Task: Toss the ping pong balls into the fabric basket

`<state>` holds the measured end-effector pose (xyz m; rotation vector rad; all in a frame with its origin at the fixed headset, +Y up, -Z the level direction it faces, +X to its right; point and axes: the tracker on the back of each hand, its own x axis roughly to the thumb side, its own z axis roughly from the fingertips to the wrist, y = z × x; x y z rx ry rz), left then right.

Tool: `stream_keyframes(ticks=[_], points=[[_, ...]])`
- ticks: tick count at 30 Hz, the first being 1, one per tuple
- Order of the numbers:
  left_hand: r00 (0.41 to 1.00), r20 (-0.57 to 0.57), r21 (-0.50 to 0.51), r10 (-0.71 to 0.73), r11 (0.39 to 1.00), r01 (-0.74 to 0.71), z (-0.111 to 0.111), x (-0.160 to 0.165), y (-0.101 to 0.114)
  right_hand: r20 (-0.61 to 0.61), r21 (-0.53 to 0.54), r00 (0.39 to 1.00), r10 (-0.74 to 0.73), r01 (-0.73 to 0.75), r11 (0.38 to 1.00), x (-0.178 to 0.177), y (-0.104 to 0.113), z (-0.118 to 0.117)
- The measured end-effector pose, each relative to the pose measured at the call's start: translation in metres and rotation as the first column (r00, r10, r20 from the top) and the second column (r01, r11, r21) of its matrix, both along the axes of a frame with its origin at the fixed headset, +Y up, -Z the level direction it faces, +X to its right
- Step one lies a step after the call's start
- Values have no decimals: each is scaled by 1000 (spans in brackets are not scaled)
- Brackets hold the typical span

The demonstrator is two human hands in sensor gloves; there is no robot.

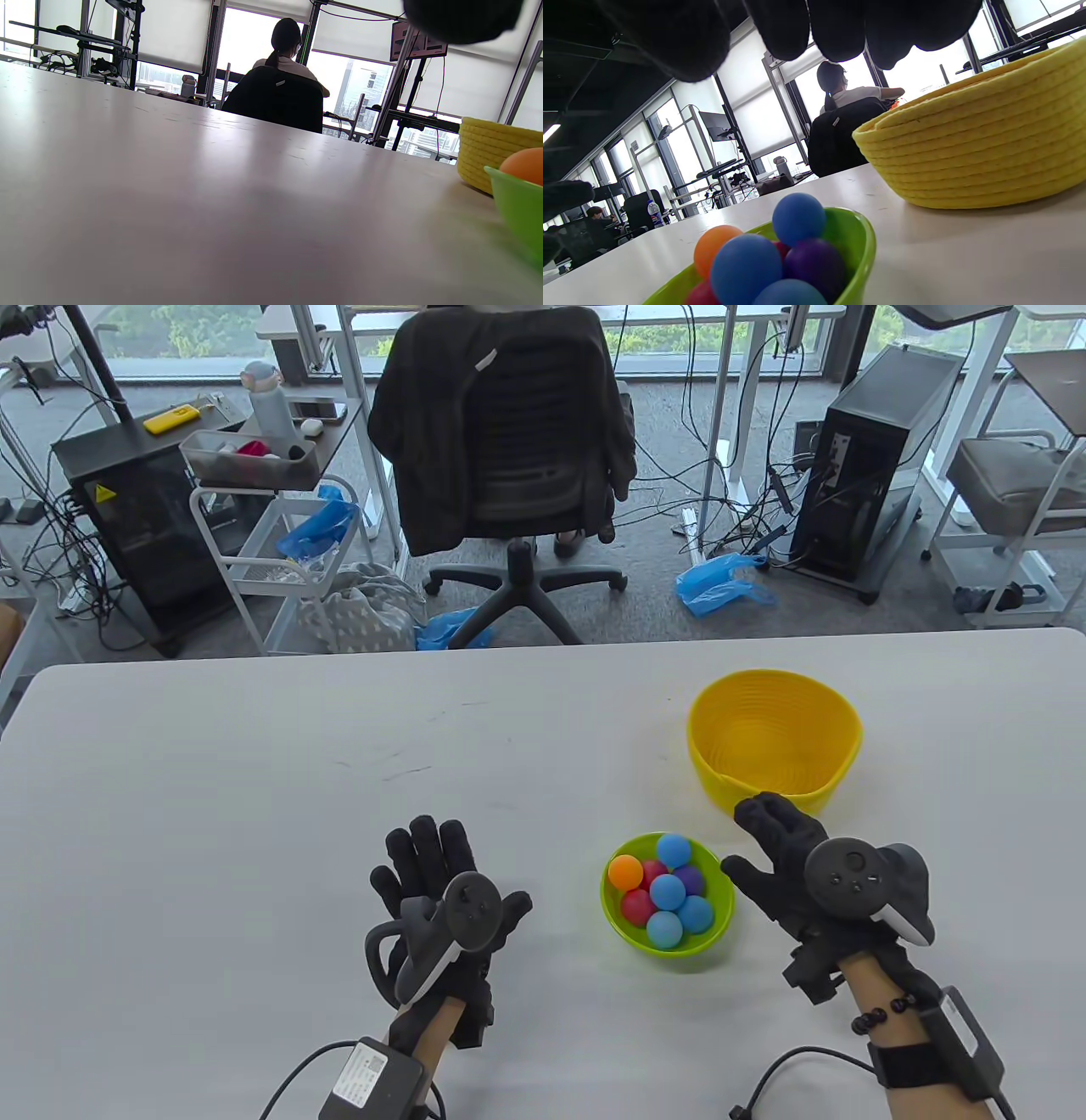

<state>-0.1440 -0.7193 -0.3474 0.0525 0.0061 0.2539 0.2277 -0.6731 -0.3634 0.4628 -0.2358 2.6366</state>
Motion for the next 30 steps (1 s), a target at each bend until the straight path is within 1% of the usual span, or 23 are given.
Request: stream_keyframes(ticks=[4, 8, 11, 13, 16, 19, 24, 30], points=[[1000, 3, -1, 3, 1000, -3, 0, 0, 0, -68, -42, 996, 55, -58, 997, -40, 6, -11], [1000, 4, 2, 13, 1000, -13, 1, -1, 1, -113, -76, 984, 138, -147, 986, -77, 4, -20], [1000, 5, 3, 15, 1000, -15, 1, -2, 1, -122, -74, 957, 265, -275, 959, -104, -3, -25], [1000, 9, 6, 19, 1000, -19, 1, -2, 2, -98, -40, 920, 379, -384, 923, -122, -10, -27], [1000, 13, 13, 27, 1000, -27, 2, -2, 3, -81, -34, 875, 478, -482, 876, -140, -19, -30], [999, 19, 19, 33, 999, -33, 3, -2, 4, -76, -51, 850, 521, -525, 850, -150, -27, -34], [999, 20, 23, 45, 999, -45, 3, -4, 5, -73, -76, 823, 563, -568, 820, -156, -33, -37], [998, 21, 28, 51, 998, -52, 4, -4, 6, -71, -87, 818, 571, -575, 813, -156, -36, -39]])
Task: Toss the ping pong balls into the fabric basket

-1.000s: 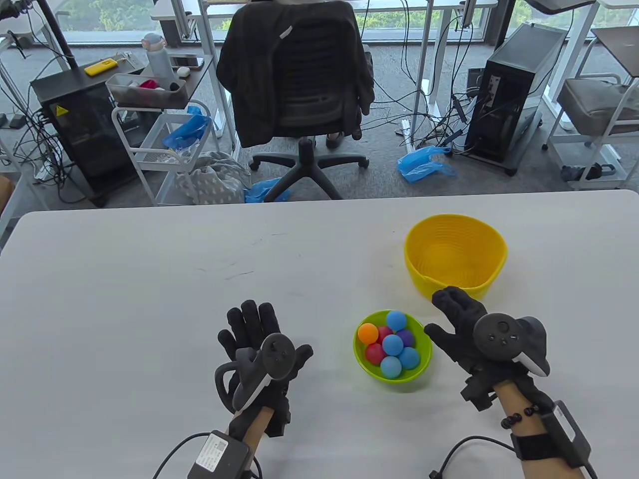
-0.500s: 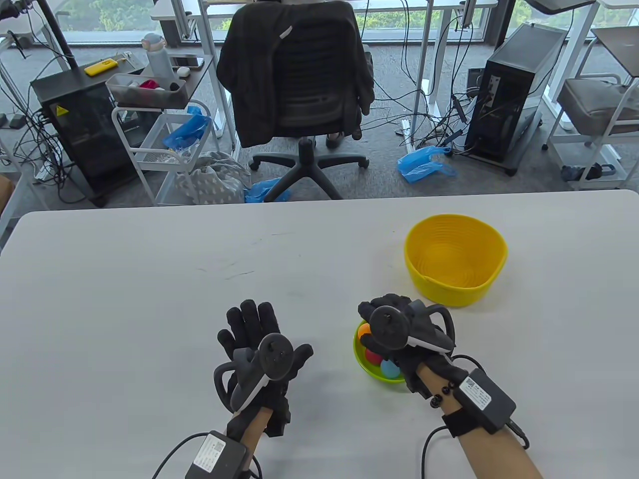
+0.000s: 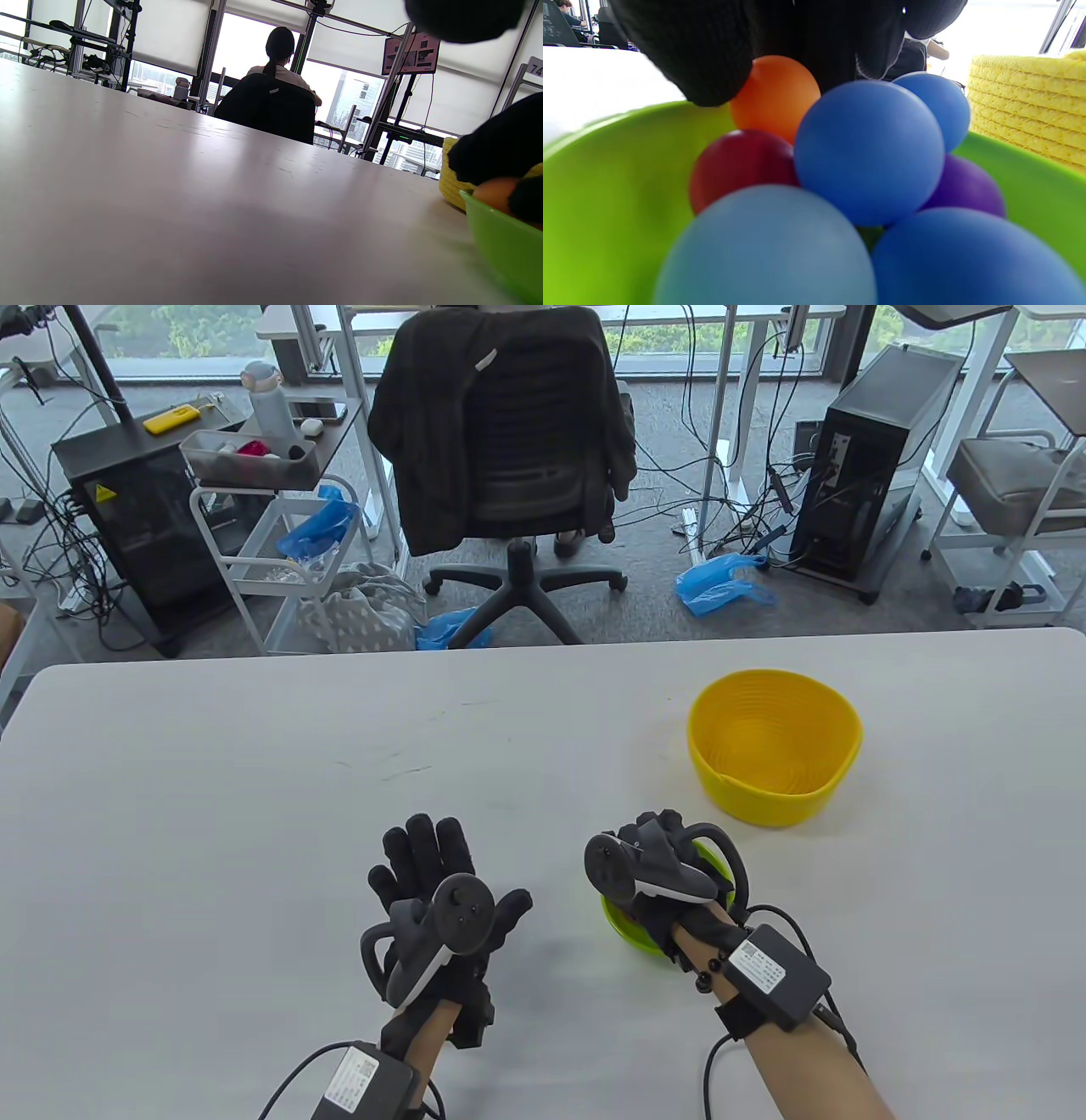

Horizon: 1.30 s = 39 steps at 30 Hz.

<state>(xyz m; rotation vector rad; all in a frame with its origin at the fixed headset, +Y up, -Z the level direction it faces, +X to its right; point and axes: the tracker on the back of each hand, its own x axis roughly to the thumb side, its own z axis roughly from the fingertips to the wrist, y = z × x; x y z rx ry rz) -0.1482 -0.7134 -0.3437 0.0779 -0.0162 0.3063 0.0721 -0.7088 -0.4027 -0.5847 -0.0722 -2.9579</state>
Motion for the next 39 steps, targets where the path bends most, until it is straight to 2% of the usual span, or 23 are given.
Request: stream_keyframes(ticks=[8, 14, 20, 24, 29, 32, 34, 35, 36, 39], points=[[1000, -5, 0, 4, 1000, -4, 0, -1, 1, -6, 11, 1000, -14, 14, 1000, 1, 2, 1], [1000, -10, 7, 8, 1000, -8, 1, -2, 2, -50, 101, 982, -180, 184, 978, 19, 24, 11], [1000, -13, 4, 6, 1000, -6, 1, -3, 3, -58, 136, 894, -443, 447, 884, 61, 48, 28], [1000, -17, 4, 11, 1000, -11, 2, -3, 3, -38, 102, 773, -633, 633, 768, 94, 49, 31], [1000, -22, 4, 16, 1000, -16, 2, -3, 3, 34, 37, 547, -836, 835, 548, 136, 38, 25], [1000, -23, 3, 13, 1000, -12, 2, -3, 3, 90, 18, 434, -897, 899, 437, 154, 31, 21], [1000, -24, 7, 8, 1000, -8, 2, -3, 3, 146, -5, 301, -942, 953, 304, 169, 25, 18], [1000, -24, 7, 7, 1000, -7, 2, -3, 3, 160, -7, 255, -954, 966, 257, 173, 23, 17], [1000, -22, 7, 8, 1000, -8, 3, -3, 3, 185, 1, 178, -966, 983, 181, 180, 20, 15], [1000, -20, 8, 8, 1000, -8, 3, -2, 3, 237, 38, 63, -969, 997, 74, 195, 13, 11]])
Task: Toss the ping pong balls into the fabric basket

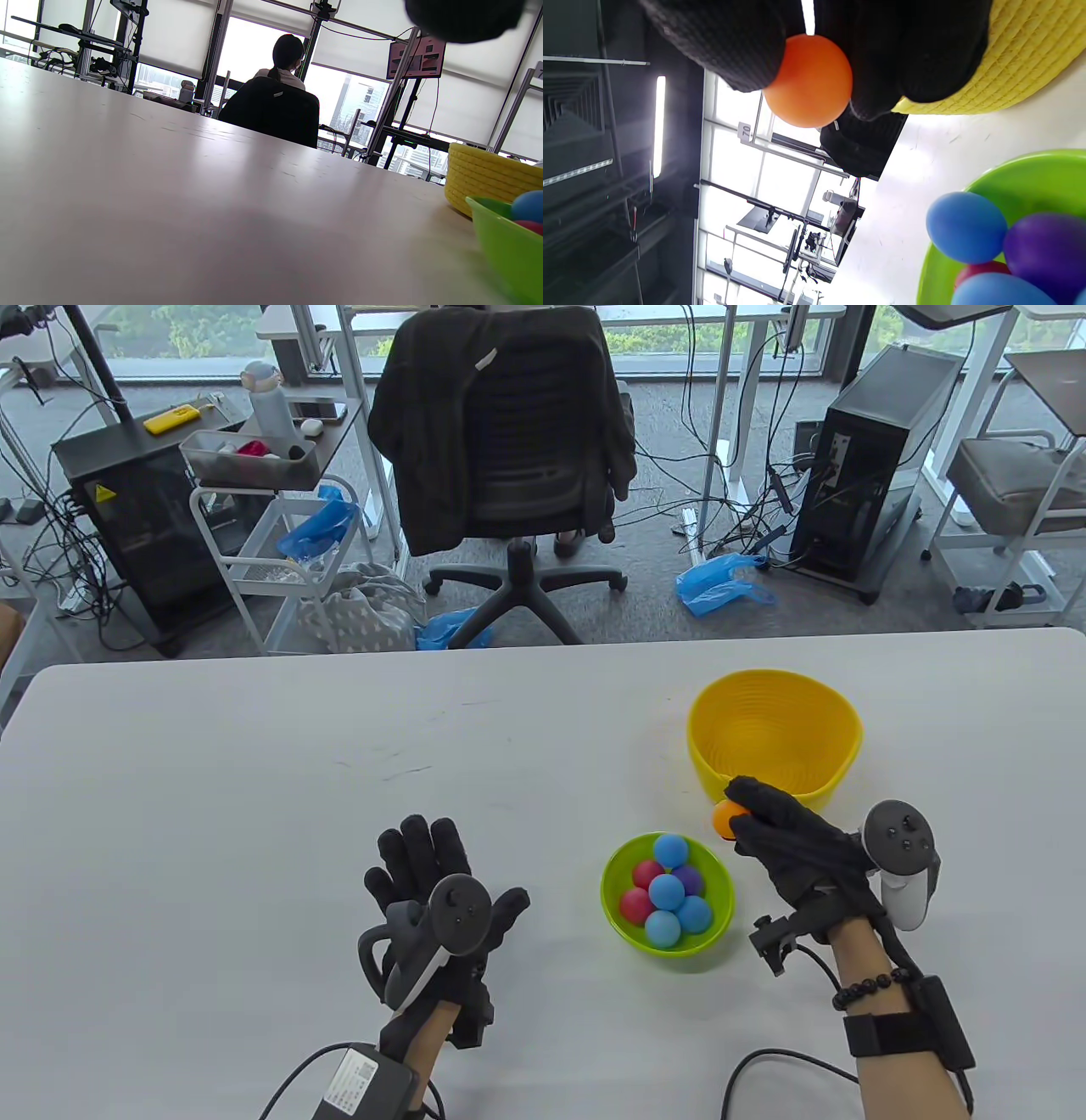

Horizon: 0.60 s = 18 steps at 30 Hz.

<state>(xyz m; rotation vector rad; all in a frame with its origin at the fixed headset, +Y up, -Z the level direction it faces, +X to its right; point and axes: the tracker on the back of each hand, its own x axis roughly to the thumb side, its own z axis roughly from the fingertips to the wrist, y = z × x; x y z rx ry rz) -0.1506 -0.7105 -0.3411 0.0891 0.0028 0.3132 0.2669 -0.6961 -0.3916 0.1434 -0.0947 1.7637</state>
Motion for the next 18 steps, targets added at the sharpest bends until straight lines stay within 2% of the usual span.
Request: stream_keyframes(ticks=[7, 13, 15, 18], points=[[1000, 1, -14, 0, 1000, 0, 0, 1, 0, 106, -84, 973, -203, 212, 974, 22, -16, -10], [1000, 1, -20, 3, 1000, -3, 0, 1, 0, 8, -93, 900, -437, 436, 895, 34, -20, -19], [1000, 0, -23, 5, 1000, -5, -1, 1, 0, 50, -60, 907, -417, 420, 906, 38, -17, -16], [1000, 1, -28, 7, 1000, -7, -1, 1, 0, 136, 9, 944, -300, 301, 954, 42, -9, -10]])
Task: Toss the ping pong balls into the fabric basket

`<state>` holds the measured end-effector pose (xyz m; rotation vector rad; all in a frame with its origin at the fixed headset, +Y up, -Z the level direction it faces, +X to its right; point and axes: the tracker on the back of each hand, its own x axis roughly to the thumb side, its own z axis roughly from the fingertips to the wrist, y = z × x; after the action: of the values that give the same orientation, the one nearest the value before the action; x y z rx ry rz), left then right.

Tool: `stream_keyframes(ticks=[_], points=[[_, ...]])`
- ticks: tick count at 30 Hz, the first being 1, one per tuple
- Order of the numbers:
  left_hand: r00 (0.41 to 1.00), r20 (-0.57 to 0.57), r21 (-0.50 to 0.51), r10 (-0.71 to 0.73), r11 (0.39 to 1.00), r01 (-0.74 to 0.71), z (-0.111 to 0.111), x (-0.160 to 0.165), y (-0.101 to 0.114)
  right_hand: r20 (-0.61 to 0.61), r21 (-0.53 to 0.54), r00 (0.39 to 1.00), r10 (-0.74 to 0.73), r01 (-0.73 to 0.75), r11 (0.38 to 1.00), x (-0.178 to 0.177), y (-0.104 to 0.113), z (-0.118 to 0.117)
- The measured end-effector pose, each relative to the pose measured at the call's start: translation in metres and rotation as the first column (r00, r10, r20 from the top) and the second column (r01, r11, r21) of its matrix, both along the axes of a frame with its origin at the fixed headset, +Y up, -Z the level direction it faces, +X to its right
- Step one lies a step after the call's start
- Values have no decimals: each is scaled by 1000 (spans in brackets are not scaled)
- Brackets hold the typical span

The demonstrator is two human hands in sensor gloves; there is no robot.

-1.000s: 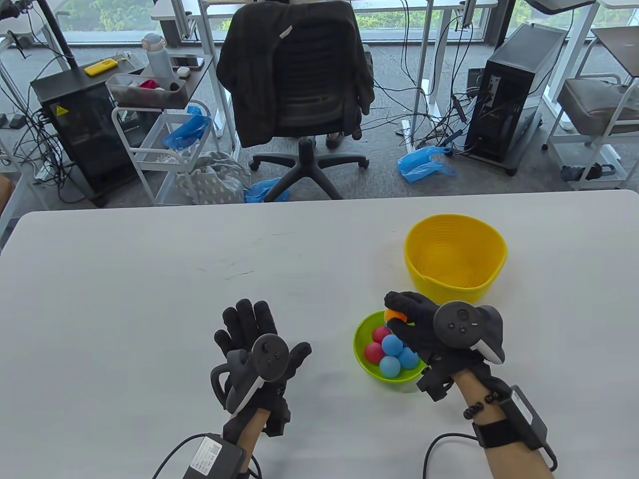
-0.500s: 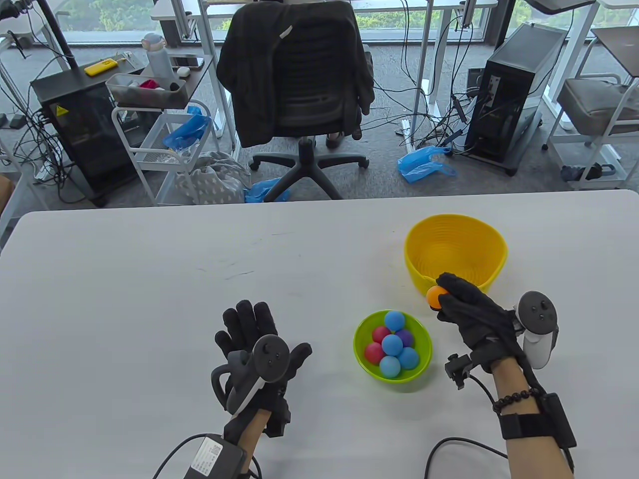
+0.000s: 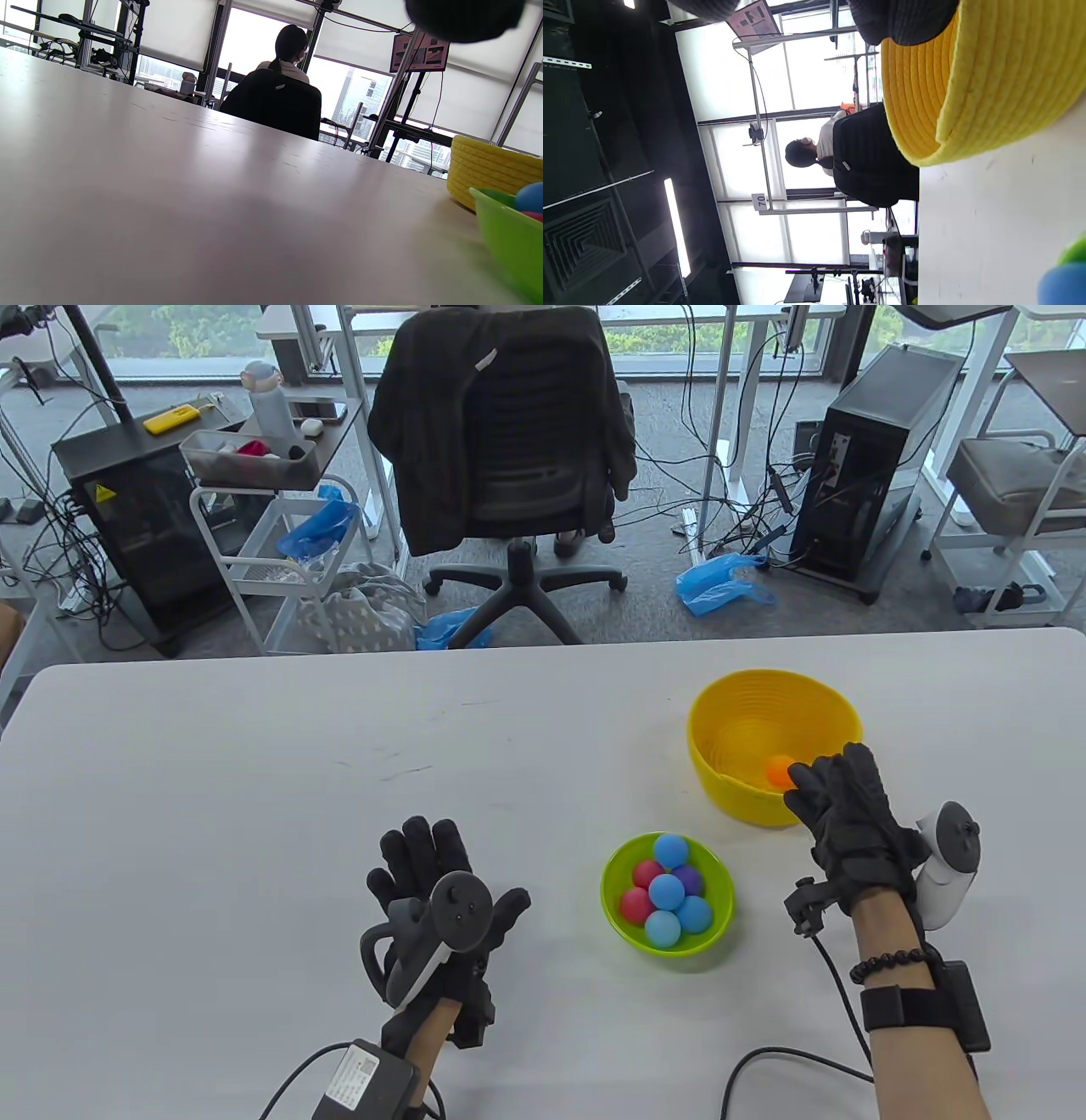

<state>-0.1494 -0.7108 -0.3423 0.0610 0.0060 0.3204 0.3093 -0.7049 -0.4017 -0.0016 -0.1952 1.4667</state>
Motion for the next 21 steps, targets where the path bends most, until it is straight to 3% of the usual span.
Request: stream_keyframes(ticks=[4, 8, 11, 13, 15, 16, 21], points=[[1000, 6, -2, 1, 1000, -1, 0, 1, 0, 102, 23, 985, 140, -143, 989, -2, 15, 10], [1000, 13, -4, -1, 1000, 1, 0, 2, 0, 248, 43, 898, 364, -386, 922, -15, 34, 23], [1000, 18, -5, -5, 1000, 5, -1, 3, 1, 275, 59, 823, 497, -531, 846, -29, 46, 30], [1000, 21, -2, -1, 1000, 1, 0, 3, 2, 290, 53, 748, 597, -635, 771, -42, 55, 34], [1000, 24, -2, -7, 1000, 7, 0, 4, 2, 300, 24, 628, 718, -758, 652, -59, 63, 37], [1000, 25, -4, -7, 1000, 7, 0, 4, 2, 287, 0, 537, 793, -828, 560, -70, 68, 37], [1000, 20, -4, 0, 1000, 0, 0, 4, 3, 73, -93, 278, 958, -954, 284, -117, 77, 25]])
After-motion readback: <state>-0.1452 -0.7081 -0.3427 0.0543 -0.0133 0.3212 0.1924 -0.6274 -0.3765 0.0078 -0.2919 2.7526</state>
